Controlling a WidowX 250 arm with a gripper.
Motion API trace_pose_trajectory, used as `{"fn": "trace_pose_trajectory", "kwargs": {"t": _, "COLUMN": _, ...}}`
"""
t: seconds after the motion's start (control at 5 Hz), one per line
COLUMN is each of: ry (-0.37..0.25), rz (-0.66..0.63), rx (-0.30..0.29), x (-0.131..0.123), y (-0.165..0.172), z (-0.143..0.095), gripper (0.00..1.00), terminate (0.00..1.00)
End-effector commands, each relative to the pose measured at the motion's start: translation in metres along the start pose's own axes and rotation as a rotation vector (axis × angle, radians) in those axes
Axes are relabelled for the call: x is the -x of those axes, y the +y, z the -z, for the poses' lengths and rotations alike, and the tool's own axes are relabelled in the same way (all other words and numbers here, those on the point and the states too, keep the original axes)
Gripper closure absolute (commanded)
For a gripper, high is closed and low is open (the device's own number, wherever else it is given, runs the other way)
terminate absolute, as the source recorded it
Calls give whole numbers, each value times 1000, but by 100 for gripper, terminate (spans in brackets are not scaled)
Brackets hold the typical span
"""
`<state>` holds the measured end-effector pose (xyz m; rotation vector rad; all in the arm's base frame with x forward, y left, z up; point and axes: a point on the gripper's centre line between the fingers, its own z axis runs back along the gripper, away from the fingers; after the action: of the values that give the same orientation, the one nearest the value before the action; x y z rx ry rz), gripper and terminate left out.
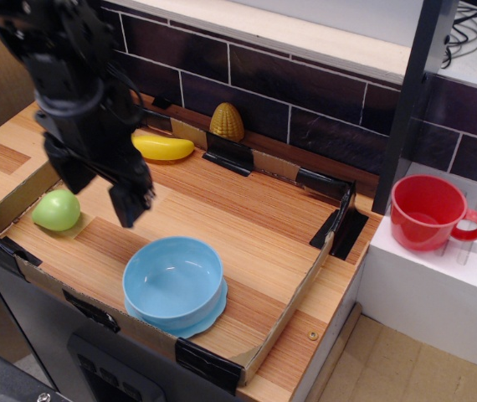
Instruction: Take bowl off plate
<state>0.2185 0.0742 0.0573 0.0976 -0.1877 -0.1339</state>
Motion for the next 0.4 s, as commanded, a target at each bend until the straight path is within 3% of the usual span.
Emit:
{"fn": "trace_pose_trajectory", "kwargs": {"t": 0.0, "ry": 17, "rz": 83, "rx": 42, "x": 4, "y": -10, "z": 14, "gripper": 0, "terminate": 0}}
{"fn": "trace_pose_trajectory", "kwargs": {"t": 0.2, "ry": 49, "rz": 88, "rx": 54, "x": 6, "y": -12, "z": 24, "gripper": 0, "terminate": 0}}
